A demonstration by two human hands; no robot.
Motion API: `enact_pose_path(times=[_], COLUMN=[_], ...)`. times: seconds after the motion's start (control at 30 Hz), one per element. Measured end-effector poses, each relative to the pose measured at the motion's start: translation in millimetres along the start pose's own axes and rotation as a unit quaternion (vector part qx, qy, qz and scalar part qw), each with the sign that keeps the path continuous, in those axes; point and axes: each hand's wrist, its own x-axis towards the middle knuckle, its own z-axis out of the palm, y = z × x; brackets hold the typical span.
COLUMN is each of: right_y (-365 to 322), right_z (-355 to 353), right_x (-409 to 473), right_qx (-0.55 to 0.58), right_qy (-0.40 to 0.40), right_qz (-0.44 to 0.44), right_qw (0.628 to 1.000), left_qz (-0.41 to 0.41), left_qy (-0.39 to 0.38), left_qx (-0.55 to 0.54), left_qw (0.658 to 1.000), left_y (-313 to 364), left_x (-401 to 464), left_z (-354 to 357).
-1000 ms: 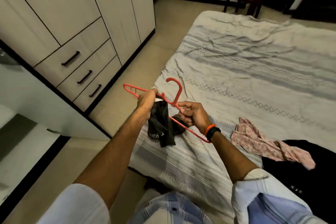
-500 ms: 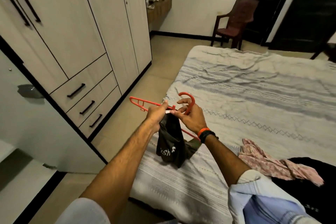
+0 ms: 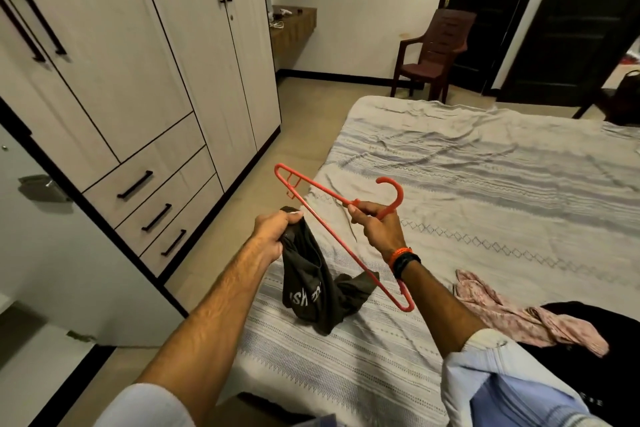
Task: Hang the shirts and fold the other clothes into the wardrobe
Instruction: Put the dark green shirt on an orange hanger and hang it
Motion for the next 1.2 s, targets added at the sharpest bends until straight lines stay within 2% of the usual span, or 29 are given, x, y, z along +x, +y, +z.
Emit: enact_pose_path(times=[0.1, 0.23, 0.33, 0.5, 0.7, 0.77, 0.97, 1.13, 1.2], right_y=[2, 5, 9, 13, 11, 12, 13, 1, -3], right_z=[-9, -12, -14, -20, -25, -24, -6, 18, 27], right_x=[2, 4, 5, 7, 12, 15, 19, 19, 19], right_qx=[0.017, 0.016, 0.014, 0.001, -0.014, -0.047, -0.104, -0.130, -0.154], right_qy=[-0.011, -0.027, -0.050, -0.070, -0.091, -0.100, -0.146, -0.164, -0.176], right_qz=[0.008, 0.006, 0.013, 0.016, 0.006, 0.004, -0.002, -0.047, -0.064], right_qw=[1.000, 0.999, 0.999, 0.997, 0.996, 0.994, 0.984, 0.977, 0.970], left_qz=[0.024, 0.110, 0.145, 0.154, 0.238, 0.267, 0.329, 0.355, 0.371], left_qy=[0.047, 0.155, 0.158, 0.180, 0.200, 0.218, 0.175, 0.084, 0.052], left_qx=[0.020, 0.181, 0.231, 0.160, 0.232, 0.274, 0.438, 0.503, 0.489], left_qw=[0.998, 0.965, 0.949, 0.958, 0.922, 0.898, 0.818, 0.784, 0.788], left_y=[3, 10, 16, 21, 28, 31, 32, 24, 21], left_x=[8, 6, 8, 12, 10, 9, 2, -10, -17], left_z=[-3, -2, -2, -11, -21, -21, -12, 11, 22])
